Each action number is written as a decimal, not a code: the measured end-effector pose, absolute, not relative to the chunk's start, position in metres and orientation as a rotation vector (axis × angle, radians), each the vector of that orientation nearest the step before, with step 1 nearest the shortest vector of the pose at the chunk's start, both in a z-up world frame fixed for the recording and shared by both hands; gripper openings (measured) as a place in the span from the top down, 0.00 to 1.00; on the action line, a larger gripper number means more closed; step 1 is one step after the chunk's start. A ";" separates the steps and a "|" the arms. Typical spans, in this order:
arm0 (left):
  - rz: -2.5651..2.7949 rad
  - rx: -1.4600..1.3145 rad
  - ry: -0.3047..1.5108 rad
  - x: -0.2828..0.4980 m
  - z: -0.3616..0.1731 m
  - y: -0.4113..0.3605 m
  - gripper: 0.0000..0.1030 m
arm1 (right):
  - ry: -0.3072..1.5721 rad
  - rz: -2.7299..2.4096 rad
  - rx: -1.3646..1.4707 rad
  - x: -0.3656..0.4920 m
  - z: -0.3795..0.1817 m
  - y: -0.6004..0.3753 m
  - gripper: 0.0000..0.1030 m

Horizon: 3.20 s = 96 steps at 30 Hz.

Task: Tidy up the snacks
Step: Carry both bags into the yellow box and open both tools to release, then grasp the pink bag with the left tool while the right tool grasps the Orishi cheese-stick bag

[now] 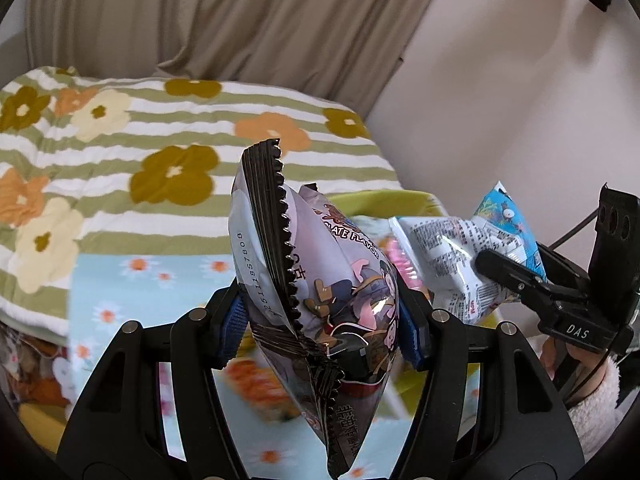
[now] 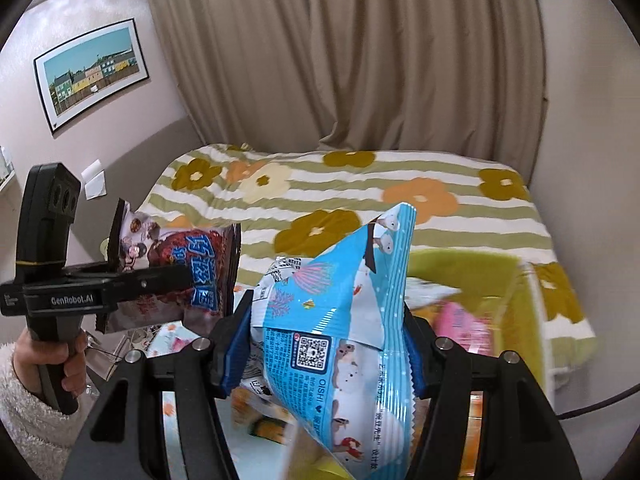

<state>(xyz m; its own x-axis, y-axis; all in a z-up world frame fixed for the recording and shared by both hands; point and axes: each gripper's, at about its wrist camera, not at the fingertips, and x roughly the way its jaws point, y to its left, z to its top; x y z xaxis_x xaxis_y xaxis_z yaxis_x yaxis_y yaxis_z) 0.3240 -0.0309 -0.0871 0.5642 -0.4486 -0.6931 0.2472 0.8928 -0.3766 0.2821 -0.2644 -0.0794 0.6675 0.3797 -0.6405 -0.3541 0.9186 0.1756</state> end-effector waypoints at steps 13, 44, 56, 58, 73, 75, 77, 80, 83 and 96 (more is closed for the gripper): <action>-0.489 -0.248 1.030 0.317 -0.131 -0.170 0.43 | 0.764 0.363 0.094 0.276 -0.093 -0.369 0.44; -0.461 -0.162 1.045 0.294 -0.124 -0.144 0.00 | 0.898 0.360 0.206 0.291 -0.138 -0.380 0.42; -0.429 -0.169 1.016 0.277 -0.123 -0.137 0.01 | 0.888 0.271 0.139 0.281 -0.149 -0.383 0.00; -0.419 -0.171 1.009 0.273 -0.123 -0.136 0.01 | 0.897 0.273 0.126 0.274 -0.147 -0.384 0.00; -0.258 -0.168 0.894 0.210 -0.100 -0.098 0.00 | 0.764 0.407 0.054 0.238 -0.099 -0.354 0.00; -0.228 -0.168 0.880 0.200 -0.098 -0.087 0.00 | 0.744 0.441 0.050 0.234 -0.093 -0.344 0.00; -0.196 -0.176 0.873 0.189 -0.097 -0.072 0.00 | 0.728 0.472 0.051 0.230 -0.088 -0.333 0.00; -0.165 -0.189 0.863 0.178 -0.095 -0.050 0.00 | 0.708 0.524 0.049 0.224 -0.081 -0.311 0.00; -0.139 -0.184 0.865 0.170 -0.096 -0.027 0.00 | 0.696 0.543 0.037 0.221 -0.079 -0.291 0.00; -0.229 -0.115 0.967 0.190 -0.127 0.082 0.00 | 0.786 0.459 0.111 0.216 -0.109 -0.169 0.00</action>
